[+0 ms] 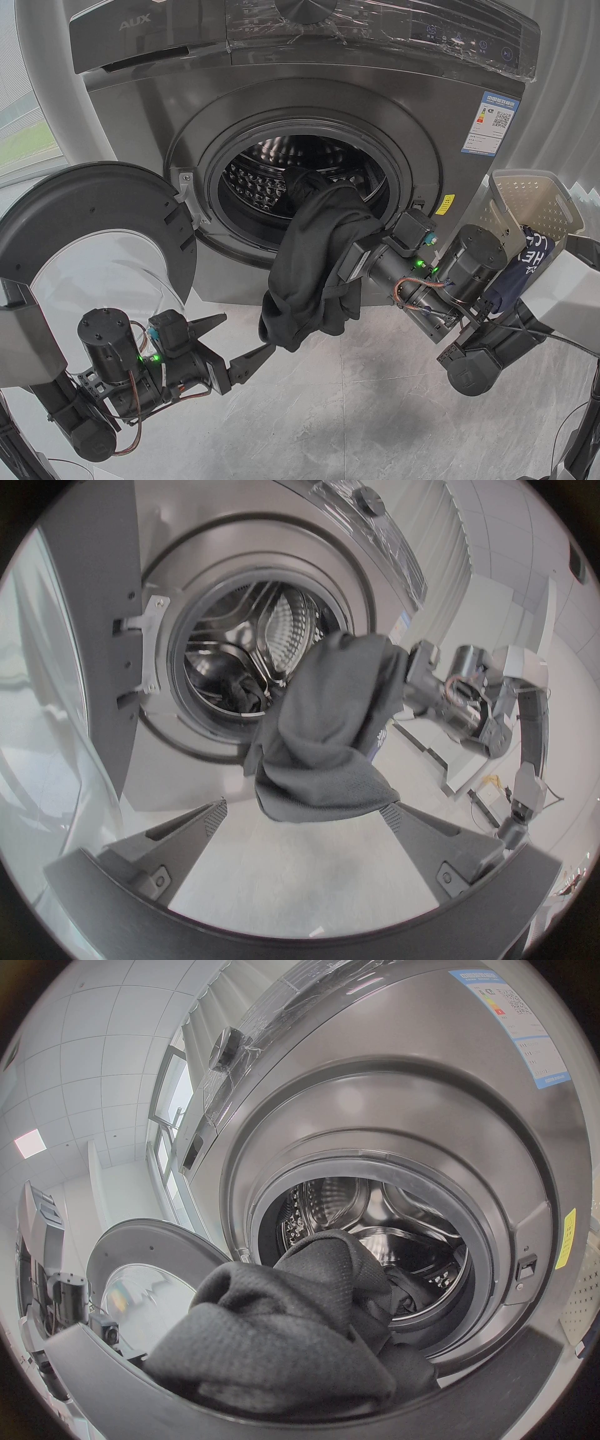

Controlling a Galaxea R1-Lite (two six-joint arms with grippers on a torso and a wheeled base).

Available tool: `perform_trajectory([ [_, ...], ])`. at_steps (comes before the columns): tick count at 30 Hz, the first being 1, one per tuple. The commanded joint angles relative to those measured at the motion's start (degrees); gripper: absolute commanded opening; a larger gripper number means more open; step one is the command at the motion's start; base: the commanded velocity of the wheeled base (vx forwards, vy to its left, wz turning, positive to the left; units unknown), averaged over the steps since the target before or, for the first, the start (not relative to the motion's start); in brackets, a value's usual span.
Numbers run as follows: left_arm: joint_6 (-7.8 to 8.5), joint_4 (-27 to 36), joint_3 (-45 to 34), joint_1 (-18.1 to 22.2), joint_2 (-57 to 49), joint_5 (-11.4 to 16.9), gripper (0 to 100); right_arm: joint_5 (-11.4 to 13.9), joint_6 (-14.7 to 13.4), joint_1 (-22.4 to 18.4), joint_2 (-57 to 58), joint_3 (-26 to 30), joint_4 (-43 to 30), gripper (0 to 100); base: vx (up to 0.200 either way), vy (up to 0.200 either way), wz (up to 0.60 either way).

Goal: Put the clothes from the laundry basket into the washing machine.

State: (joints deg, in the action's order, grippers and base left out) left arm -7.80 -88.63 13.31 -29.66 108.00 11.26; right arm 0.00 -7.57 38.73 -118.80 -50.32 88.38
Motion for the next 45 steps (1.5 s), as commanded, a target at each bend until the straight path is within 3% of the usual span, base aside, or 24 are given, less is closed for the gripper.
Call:
perform_trajectory([
  [1,1.3,-0.06,-4.35,-1.37,2.31,0.6,100,0.0,0.01,0.03,0.06,-0.13,0.04,0,0.0,0.0,0.0],
  [4,2.0,-0.06,-6.19,-1.37,3.1,2.36,100,0.0,0.01,-0.06,0.14,-0.3,0.04,0,0.0,0.0,0.0],
  [5,3.32,-0.06,-7.78,-1.28,4.24,4.47,100,0.09,0.01,-0.32,0.14,-0.57,0.04,0,0.0,0.0,0.0],
  [12,5.34,-0.06,-9.71,-1.81,5.73,4.82,100,-0.09,0.01,0.12,0.06,-0.57,0.04,0,0.0,0.0,0.0],
  [18,4.81,-0.23,-2.15,-3.83,4.59,3.15,100,-0.79,-0.16,2.67,0.67,1.46,0.12,0,0.0,0.0,0.0],
  [23,4.29,-0.14,8.4,-4.97,6.44,-3.09,100,-0.97,-0.43,2.84,0.85,1.98,0.12,0,0.0,0.0,0.0],
  [32,4.29,-0.14,19.91,-6.29,13.73,-3.09,100,-1.23,-0.6,4.34,0.76,1.63,0.04,0,0.0,0.0,0.0],
  [40,4.2,-0.14,22.55,-9.98,15.84,-3.18,100,-2.02,-0.96,6.27,0.67,1.81,0.04,0,0.0,0.0,0.0],
  [45,4.02,-0.14,25.27,-9.98,17.78,-3.88,100,-2.02,-1.22,6.8,0.23,1.81,0.04,0,0.0,0.0,0.0],
])
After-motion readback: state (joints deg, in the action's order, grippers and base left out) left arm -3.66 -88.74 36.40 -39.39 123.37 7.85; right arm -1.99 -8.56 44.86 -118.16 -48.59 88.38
